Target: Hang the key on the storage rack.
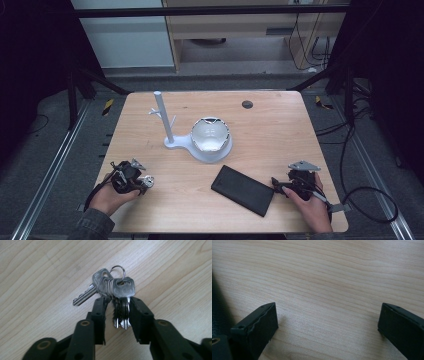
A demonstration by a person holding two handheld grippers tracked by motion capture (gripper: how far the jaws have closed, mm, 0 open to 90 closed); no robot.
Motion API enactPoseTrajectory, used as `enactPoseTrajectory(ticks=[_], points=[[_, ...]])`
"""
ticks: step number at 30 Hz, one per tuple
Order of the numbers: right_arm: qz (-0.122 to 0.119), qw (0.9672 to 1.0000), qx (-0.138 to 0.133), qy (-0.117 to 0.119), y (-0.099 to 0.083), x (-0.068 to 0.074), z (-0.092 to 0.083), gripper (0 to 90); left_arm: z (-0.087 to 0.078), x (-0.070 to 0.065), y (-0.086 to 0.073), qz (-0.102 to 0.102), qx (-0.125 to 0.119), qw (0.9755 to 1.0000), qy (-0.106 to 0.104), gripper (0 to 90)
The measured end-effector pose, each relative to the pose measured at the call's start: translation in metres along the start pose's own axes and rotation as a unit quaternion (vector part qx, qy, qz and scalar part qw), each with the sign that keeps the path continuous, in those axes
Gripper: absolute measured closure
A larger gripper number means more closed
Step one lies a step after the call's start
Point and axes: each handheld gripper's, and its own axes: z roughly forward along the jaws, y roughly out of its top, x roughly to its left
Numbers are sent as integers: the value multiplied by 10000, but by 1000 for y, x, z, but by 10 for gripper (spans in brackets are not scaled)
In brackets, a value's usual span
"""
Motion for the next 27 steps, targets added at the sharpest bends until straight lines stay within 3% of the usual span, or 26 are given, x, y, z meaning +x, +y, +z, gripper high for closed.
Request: enactPoseTrajectory(ticks=[6,12,21,24,27], points=[[-1,10000,1,-1,0,0,0,30,5,-4,6,40,1,10000,2,590],[-1,10000,0,-1,0,0,0,30,8,-3,10,-57,-4,10000,-32,555],[-20,10000,5,11,0,0,0,30,11,-8,12,14,40,10000,-46,482],[-17,10000,10,10,0,0,0,30,11,-6,12,-29,77,9999,-76,537],[-26,10000,8,11,0,0,0,30,10,-4,13,48,62,9999,-131,682]])
